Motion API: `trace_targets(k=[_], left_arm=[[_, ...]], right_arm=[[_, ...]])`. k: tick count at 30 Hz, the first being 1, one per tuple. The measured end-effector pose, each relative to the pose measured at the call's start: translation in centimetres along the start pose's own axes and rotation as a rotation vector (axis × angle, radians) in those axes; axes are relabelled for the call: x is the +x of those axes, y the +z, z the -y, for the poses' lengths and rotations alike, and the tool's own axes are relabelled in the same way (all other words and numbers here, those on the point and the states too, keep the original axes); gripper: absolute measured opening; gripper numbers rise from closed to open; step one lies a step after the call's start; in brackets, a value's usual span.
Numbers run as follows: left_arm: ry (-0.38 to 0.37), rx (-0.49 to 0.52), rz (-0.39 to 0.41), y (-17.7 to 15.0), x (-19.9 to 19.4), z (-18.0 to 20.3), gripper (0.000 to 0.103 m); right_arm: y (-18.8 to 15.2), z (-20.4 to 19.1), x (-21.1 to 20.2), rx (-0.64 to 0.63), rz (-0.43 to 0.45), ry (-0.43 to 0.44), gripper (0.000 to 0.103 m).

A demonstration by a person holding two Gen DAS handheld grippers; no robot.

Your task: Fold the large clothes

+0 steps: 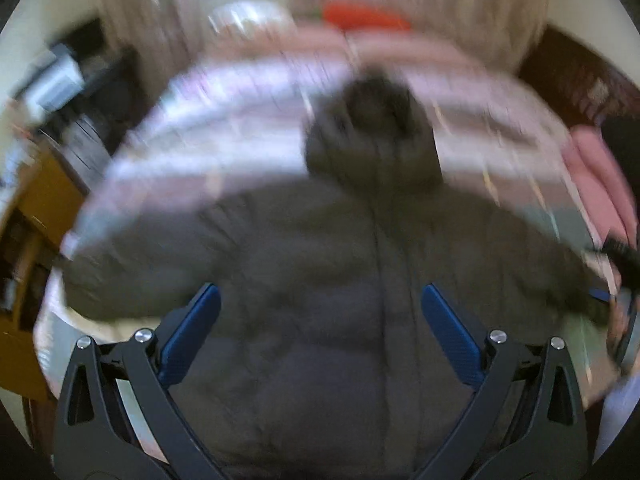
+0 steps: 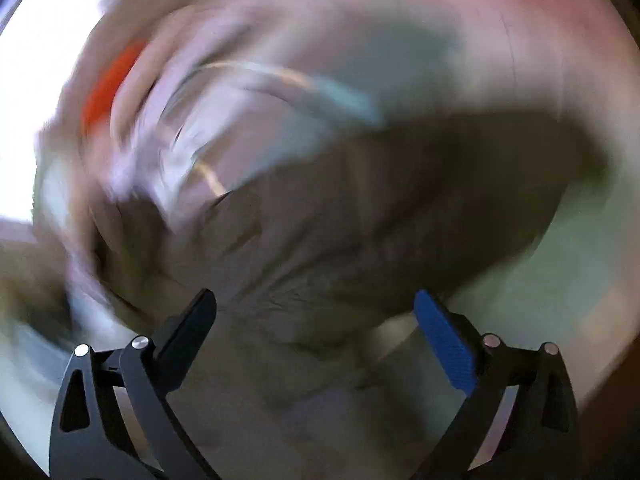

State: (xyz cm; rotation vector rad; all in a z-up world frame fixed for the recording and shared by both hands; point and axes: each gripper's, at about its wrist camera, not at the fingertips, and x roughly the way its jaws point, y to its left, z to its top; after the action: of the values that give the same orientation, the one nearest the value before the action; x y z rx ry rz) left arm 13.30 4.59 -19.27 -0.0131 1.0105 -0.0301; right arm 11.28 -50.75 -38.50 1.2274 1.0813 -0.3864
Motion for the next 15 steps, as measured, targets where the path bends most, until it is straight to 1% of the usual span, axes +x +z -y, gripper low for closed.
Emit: trace_targets(k=[1,2,3,4,6,7,8,9,10,11,12,13,14,15], left_arm=[[-0.03,0.0,-0.077,-0.4,1.8,-0.2,0.101],[-0.046,0.001,-0.111,-0.6,2.7,-0.2,0.101],[-0.056,0.006,-0.13,-0.8,3.3,-0.2,0.101],[-0.046,0.024,-0.137,-0.9,3.8,-0.2,0.101],[-0.023,0.054,-0.142,-1.0,4.0,0.0,0.101],[-0.023,0.059,-0.149,-1.1,4.0,0.0,0.101],[-0.036,0.053,-0.157,-1.1,4.0,-0.1,0.101],[-0.052,0.043,-0.167,-1.0,3.9,-0.2,0.101],[-0.053,0.039,-0.176,-0.4,3.9,0.4,0.101],[-0.047,0.036,-0.184,0.0,4.1,0.4,0.101],[-0.029,0.034,-0.188,-0.1,4.2,0.2,0.101],[-0.015,0.033,-0.196,0.5,4.4,0.2,0.101],[0.003,0.031,-0.204,1.1,4.8,0.1,0.101],[0.017,0.025,-0.211,1.4,5.1,-0.1,0.101]], right_arm=[[1.3,3.3,0.6,0.127,-0.038,0.009,0.096],[2.1,4.9,0.5,0.155,-0.032,-0.037,0.096],[3.2,6.7,0.1,0.165,0.008,-0.129,0.096],[4.0,8.0,-0.3,0.176,0.043,-0.188,0.096],[5.6,10.2,-0.3,0.201,0.064,-0.23,0.096],[6.4,11.2,-0.2,0.21,0.073,-0.239,0.096],[7.1,12.4,-0.3,0.225,0.102,-0.246,0.085],[7.5,13.5,-0.6,0.244,0.149,-0.229,0.068],[7.6,14.0,-1.0,0.263,0.186,-0.187,0.03],[7.4,14.3,-1.7,0.291,0.236,-0.117,0.014],[6.8,13.8,-2.8,0.308,0.296,-0.057,0.01],[6.0,12.0,-4.0,0.276,0.361,-0.008,0.008],[5.6,10.1,-5.0,0.218,0.4,0.035,0.008],[4.5,6.6,-6.5,0.103,0.434,0.107,0.008]])
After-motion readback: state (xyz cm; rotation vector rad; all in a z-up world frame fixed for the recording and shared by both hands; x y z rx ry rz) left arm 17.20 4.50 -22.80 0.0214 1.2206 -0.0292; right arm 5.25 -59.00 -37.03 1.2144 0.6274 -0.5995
